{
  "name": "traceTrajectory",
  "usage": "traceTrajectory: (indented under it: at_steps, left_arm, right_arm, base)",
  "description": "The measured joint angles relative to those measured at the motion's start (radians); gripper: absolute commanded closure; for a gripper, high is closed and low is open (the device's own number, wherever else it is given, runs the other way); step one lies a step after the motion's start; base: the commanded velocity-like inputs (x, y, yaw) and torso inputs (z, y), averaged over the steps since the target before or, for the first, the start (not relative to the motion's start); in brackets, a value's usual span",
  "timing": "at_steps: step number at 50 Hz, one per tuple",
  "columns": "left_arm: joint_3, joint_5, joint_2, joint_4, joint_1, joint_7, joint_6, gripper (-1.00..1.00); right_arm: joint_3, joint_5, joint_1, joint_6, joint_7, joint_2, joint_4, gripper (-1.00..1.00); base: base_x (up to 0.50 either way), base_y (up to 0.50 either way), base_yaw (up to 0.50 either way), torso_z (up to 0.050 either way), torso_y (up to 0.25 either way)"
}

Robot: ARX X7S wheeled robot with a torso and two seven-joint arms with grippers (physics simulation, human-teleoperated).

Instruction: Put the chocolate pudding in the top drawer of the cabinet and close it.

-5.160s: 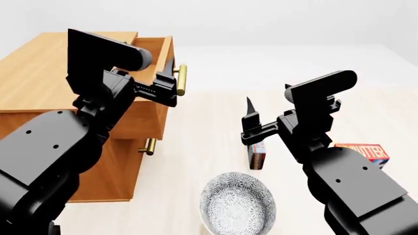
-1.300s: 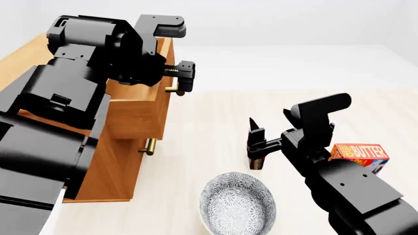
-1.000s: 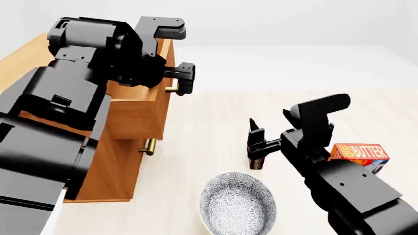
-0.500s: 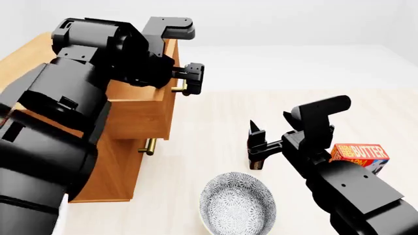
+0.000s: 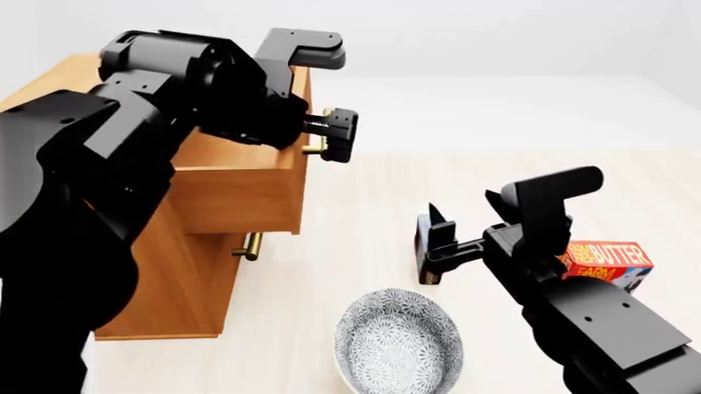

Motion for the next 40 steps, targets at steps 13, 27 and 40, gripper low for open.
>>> traceTrajectory:
  at_steps: [13,27,40]
  left_arm:
    - [0.079,-0.16,0.002,0.047,-0.011,-0.004,0.031,-1.0]
    - [0.096,-0.229,0.003,0.094,-0.005,-0.02,0.059,-1.0]
    - [0.101,-0.28,0.003,0.139,0.0,-0.021,0.089,-1.0]
  right_arm:
    - [0.008,0.002,-0.01,-0.015,-0.002,0.005,0.006,-1.0]
    - [0.019,0.008,-0.026,-0.025,-0.001,0.016,0.005,-1.0]
    - [0.035,0.014,-0.043,-0.037,-0.002,0.026,0.007,-1.0]
  base:
    - [0.0,0.0,0.0,0.0,0.0]
    - [0.0,0.0,0.0,0.0,0.0]
    - [0.0,0.0,0.0,0.0,0.0]
